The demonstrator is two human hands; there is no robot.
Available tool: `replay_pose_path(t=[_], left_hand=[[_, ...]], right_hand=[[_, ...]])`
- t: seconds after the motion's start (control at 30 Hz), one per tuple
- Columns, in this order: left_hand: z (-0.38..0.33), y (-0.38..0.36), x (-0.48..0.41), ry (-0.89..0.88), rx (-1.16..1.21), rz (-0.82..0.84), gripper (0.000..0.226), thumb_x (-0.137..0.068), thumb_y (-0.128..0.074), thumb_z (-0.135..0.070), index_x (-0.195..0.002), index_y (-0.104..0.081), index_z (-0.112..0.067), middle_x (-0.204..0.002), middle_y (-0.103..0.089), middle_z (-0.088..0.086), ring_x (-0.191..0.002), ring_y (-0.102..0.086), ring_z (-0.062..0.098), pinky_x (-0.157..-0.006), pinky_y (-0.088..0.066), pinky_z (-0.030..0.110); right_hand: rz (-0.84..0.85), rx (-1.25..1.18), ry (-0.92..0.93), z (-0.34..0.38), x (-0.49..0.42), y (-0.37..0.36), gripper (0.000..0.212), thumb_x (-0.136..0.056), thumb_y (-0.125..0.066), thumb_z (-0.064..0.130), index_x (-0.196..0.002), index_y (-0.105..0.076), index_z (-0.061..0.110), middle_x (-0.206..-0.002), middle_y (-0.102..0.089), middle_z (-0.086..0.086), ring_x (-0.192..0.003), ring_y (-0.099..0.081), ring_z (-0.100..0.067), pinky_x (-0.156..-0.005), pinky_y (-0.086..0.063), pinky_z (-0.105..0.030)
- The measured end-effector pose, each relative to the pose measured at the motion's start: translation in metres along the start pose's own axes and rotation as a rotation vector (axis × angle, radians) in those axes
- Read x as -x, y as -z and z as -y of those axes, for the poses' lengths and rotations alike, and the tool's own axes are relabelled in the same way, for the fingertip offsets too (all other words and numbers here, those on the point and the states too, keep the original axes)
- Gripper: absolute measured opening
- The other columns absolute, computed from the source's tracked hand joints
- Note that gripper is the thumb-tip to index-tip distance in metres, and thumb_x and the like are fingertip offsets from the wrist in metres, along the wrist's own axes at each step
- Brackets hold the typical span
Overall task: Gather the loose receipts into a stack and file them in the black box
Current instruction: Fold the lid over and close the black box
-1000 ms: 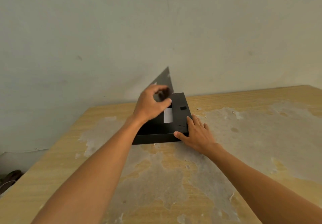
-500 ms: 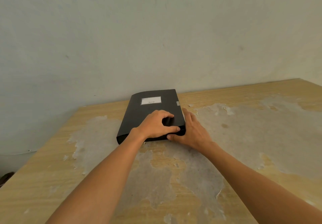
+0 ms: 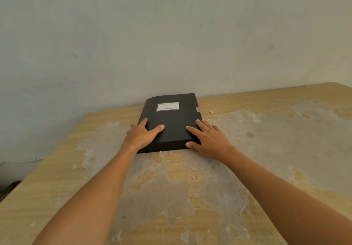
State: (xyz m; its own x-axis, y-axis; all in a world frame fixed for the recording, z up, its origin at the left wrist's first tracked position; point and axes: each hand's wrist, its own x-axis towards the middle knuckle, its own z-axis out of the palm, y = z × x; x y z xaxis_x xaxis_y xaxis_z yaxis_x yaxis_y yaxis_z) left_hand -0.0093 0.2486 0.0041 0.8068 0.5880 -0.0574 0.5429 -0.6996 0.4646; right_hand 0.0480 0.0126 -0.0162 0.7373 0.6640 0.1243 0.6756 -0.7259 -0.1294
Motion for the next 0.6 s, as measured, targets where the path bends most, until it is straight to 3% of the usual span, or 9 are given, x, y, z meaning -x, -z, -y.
replay_pose_path(t=[0.13,0.3,0.43,0.6], left_hand=[[0.001,-0.003,-0.001,-0.061,-0.014,-0.028,0.101,-0.067,-0.042,-0.087,-0.15,-0.024,-0.031,-0.151,-0.037,0.005,-0.136,-0.039,0.029,-0.104,-0.041,0.05],[-0.006,-0.007,0.0,-0.064,-0.003,-0.033,0.107,-0.062,-0.04,-0.09,-0.15,-0.025,-0.03,-0.148,-0.041,0.004,-0.133,-0.042,0.029,-0.101,-0.044,0.049],[-0.019,-0.015,-0.007,-0.071,0.025,-0.03,0.11,-0.06,-0.039,-0.091,-0.15,-0.023,-0.03,-0.149,-0.04,0.005,-0.136,-0.038,0.03,-0.103,-0.042,0.051],[-0.036,-0.023,-0.011,-0.065,-0.045,-0.022,0.098,-0.072,-0.042,-0.083,-0.151,-0.022,-0.029,-0.155,-0.025,0.012,-0.143,-0.024,0.033,-0.107,-0.035,0.052]], right_hand=[[-0.004,0.056,0.011,0.001,0.0,0.005,0.067,-0.091,-0.03,0.063,-0.149,-0.015,0.033,-0.159,-0.014,-0.008,-0.148,-0.007,-0.028,-0.118,-0.015,-0.046],[-0.003,0.098,0.01,-0.004,-0.001,0.011,0.066,-0.092,-0.031,0.061,-0.149,-0.018,0.031,-0.158,-0.019,-0.01,-0.146,-0.013,-0.029,-0.117,-0.018,-0.045],[0.012,0.076,-0.019,-0.017,-0.002,0.014,0.065,-0.092,-0.033,0.06,-0.149,-0.017,0.032,-0.159,-0.016,-0.009,-0.147,-0.011,-0.027,-0.116,-0.018,-0.044],[0.04,0.008,-0.047,-0.032,-0.007,0.018,0.067,-0.09,-0.039,0.062,-0.147,-0.022,0.031,-0.157,-0.019,-0.008,-0.146,-0.014,-0.026,-0.114,-0.024,-0.045]])
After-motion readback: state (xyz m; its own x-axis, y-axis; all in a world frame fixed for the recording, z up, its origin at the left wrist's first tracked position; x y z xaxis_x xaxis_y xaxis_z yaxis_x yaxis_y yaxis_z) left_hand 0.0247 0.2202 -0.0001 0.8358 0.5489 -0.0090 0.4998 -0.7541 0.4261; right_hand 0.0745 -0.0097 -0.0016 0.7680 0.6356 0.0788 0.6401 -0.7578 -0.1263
